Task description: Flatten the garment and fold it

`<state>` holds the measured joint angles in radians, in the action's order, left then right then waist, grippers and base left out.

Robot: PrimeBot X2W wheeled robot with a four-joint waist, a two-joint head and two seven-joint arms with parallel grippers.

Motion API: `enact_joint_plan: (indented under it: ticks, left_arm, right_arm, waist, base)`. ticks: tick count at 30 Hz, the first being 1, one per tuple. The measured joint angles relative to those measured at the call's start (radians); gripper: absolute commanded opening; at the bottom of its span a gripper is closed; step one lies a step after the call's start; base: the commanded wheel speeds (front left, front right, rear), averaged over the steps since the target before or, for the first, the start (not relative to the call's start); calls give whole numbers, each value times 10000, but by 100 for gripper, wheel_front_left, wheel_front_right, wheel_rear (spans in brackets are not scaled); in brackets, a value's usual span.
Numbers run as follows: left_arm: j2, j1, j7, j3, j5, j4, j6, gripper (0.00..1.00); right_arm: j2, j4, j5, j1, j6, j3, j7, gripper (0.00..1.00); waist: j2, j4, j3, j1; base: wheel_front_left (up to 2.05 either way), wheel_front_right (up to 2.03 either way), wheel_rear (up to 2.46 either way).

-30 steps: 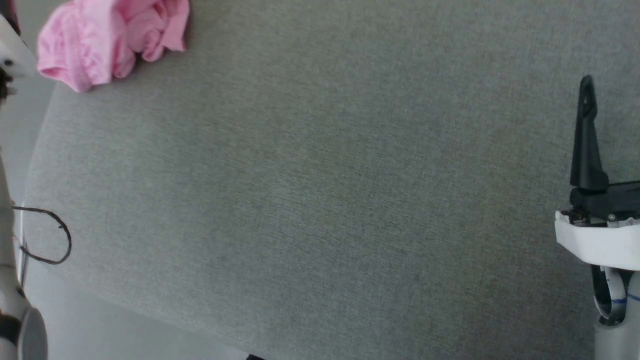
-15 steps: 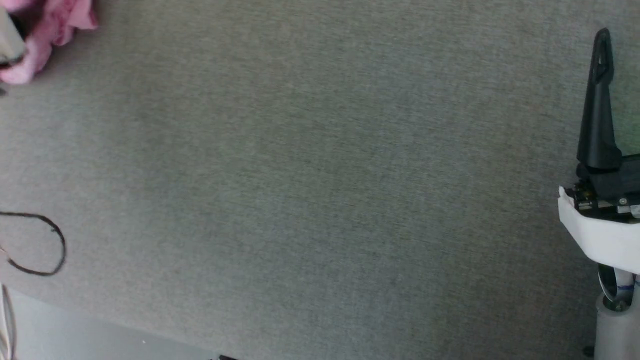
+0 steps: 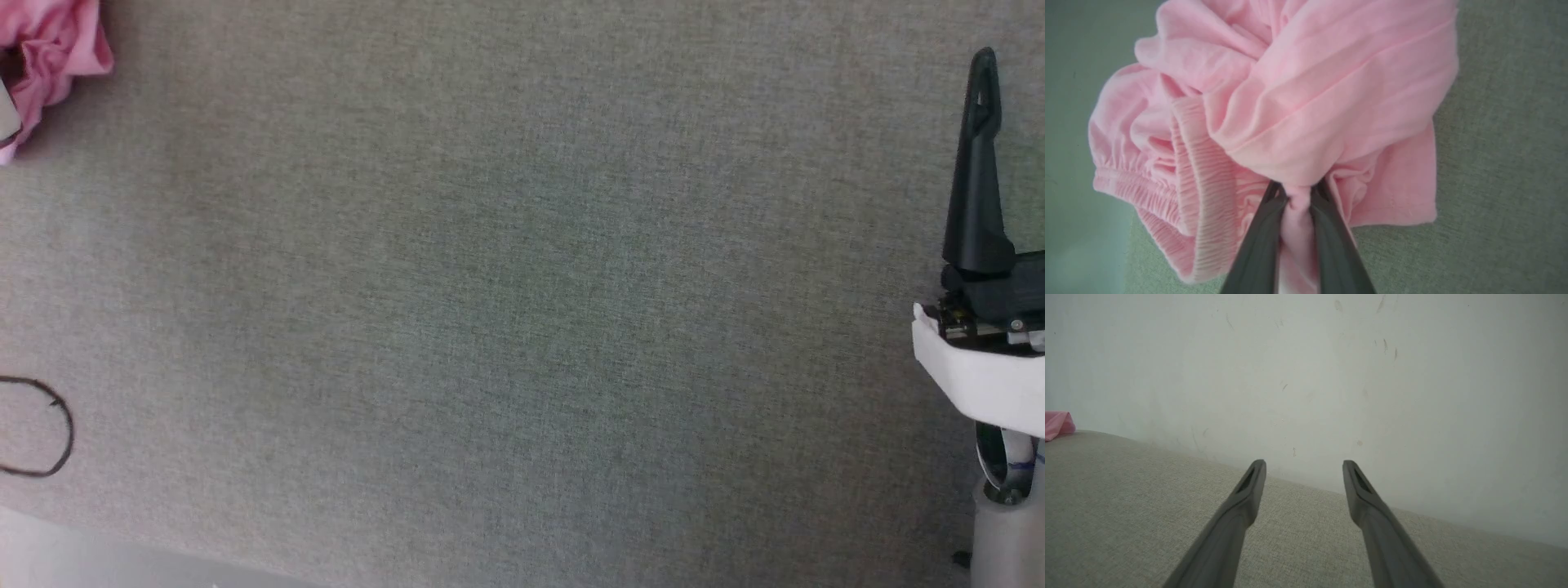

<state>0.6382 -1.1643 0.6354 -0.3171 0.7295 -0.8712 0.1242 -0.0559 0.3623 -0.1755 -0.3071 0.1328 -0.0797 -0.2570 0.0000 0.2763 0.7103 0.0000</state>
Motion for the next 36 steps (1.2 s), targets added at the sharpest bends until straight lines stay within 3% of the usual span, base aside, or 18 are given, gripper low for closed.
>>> enact_joint_plan:
  ticks: [10, 19, 27, 36]
  left_arm:
    - [794, -652, -1175, -1841, -635, 899, 0, 0]
    - [807, -2065, -1655, -3653, -1126, 2736, 2, 0]
    - [146, -2781, -1827, -5553, -773, 4105, 31, 0]
    - [-1104, -2503, -2529, -7589, 73, 5016, 59, 0]
  right_arm:
    - [35, -1043, 671, 521, 0, -502, -2, 100]
    - [38, -1856, 1350, 1370, -2, -840, 0, 100]
    - [42, -2182, 1689, 1778, 0, -878, -2, 100]
    - [38, -2330, 1860, 2115, -2, -1041, 0, 100]
  waist:
    - [0, 11, -1434, 0]
    - [0, -192, -3071, -1]
    - [0, -1029, -4085, -1]
    - [0, -2486, -4683, -1]
  base:
    - [0, 0, 0]
    - [0, 0, 0]
    - [0, 0, 0]
    - [0, 0, 0]
